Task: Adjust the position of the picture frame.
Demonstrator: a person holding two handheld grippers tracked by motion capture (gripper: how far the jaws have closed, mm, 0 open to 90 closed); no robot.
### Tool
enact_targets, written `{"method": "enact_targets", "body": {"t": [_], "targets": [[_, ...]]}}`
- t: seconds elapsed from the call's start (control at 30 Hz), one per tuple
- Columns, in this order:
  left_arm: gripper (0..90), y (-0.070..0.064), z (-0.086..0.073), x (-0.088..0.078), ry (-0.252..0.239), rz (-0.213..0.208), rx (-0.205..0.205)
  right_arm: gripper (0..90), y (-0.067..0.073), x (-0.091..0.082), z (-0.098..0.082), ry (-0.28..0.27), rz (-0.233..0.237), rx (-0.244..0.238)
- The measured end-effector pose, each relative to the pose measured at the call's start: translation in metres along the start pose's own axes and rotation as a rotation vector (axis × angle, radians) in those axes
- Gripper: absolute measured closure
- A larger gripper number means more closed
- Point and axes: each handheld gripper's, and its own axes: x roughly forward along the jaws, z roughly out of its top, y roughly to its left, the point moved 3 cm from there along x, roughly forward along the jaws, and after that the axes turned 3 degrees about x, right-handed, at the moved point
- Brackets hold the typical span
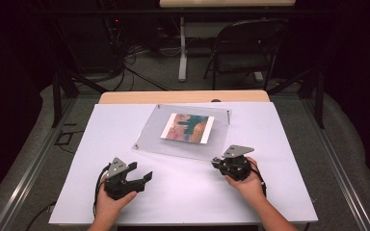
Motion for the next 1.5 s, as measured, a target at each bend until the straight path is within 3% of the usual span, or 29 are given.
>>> {"method": "enact_targets", "body": {"t": [0.03,0.1,0.3,0.37,0.5,0.63,0.8,1.0,1.07,1.17,1.33,1.5], "targets": [[26.2,0.0,0.0,0.0,0.001,0.001,-0.002,84.8,0.012,0.002,0.002,0.009,0.026,-0.018],[26.1,0.0,0.0,0.0,0.002,0.004,-0.002,84.8,0.016,0.003,0.003,0.012,0.037,-0.02],[27.2,0.0,0.0,0.0,0.004,0.004,-0.001,84.7,0.055,0.015,0.01,0.012,0.118,-0.016],[27.2,-0.001,0.0,-0.001,0.003,0.003,-0.003,84.7,0.059,0.017,0.011,0.012,0.126,-0.011],[27.8,-0.002,-0.001,-0.002,0.012,0.007,0.003,84.7,0.08,0.026,0.018,0.002,0.171,-0.006],[29.0,-0.004,-0.003,-0.005,0.017,0.012,0.003,84.7,0.103,0.04,0.024,0.014,0.222,-0.03],[29.9,-0.004,-0.007,-0.012,0.019,0.025,-0.026,84.6,0.117,0.053,0.027,0.027,0.253,-0.058],[32.9,-0.01,-0.011,-0.019,0.019,0.021,-0.043,82.7,0.115,0.056,0.025,0.021,0.284,-0.034],[33.5,-0.015,-0.011,-0.021,0.016,0.012,-0.052,76.7,0.113,0.053,0.024,0.025,0.289,-0.037],[33.6,-0.025,-0.014,-0.02,0.027,-0.015,-0.058,71.6,0.107,0.044,0.023,0.031,0.274,-0.045],[33.7,-0.041,-0.015,-0.017,0.046,-0.037,-0.023,61.1,0.096,0.026,0.013,0.025,0.246,-0.044],[35.9,-0.049,-0.015,-0.012,0.053,-0.055,-0.003,54.2,0.084,0.012,0.008,0.004,0.202,-0.053]]}}
